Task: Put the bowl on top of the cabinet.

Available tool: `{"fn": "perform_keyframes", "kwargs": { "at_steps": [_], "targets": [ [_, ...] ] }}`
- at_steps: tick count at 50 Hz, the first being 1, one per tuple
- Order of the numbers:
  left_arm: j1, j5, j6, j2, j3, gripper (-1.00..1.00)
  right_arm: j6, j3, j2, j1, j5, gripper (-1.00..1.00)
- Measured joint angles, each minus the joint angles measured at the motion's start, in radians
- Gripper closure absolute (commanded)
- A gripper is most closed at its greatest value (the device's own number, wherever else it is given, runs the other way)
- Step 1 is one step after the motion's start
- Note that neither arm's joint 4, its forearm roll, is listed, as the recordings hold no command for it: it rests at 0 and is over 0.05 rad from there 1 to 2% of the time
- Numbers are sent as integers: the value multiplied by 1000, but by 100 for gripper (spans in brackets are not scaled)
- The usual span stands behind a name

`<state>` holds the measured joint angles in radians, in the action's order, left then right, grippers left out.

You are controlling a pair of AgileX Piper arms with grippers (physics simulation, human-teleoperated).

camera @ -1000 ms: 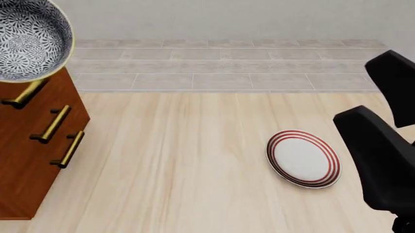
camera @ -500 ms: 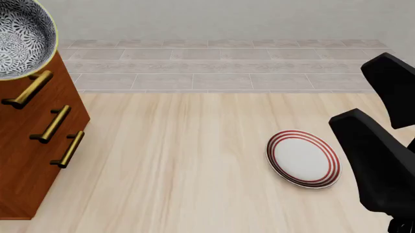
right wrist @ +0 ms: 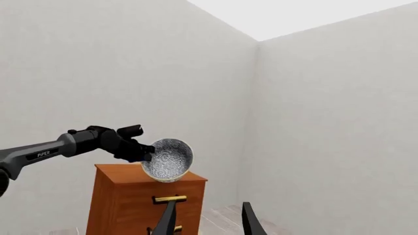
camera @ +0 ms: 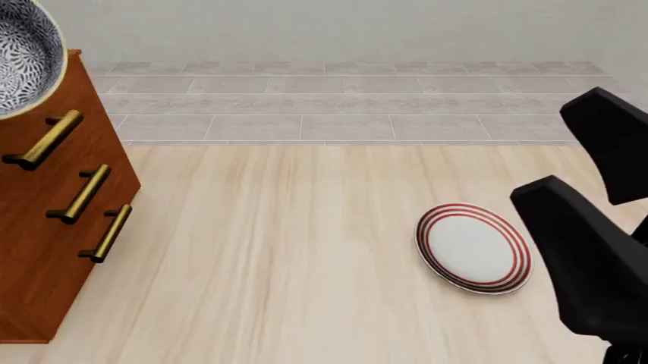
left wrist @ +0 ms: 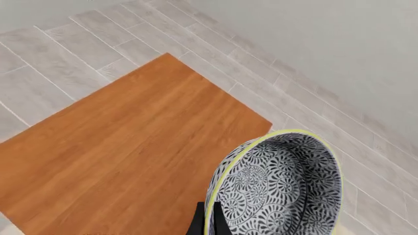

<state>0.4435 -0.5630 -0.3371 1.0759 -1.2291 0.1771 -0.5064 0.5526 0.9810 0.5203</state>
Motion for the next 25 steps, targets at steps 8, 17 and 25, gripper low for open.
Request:
{"fn": "perform_keyframes", "kwargs": {
  "at_steps": [8,17,25],
  "targets": [
    [29,3,-2,-1,6,100,0,1,6,0,5,-100],
    [60,6,-5,-2,12,100,2,2,16,2,15,-100],
    [86,9,-6,-5,19,100,2,3,25,3,23,-100]
  ]
}}
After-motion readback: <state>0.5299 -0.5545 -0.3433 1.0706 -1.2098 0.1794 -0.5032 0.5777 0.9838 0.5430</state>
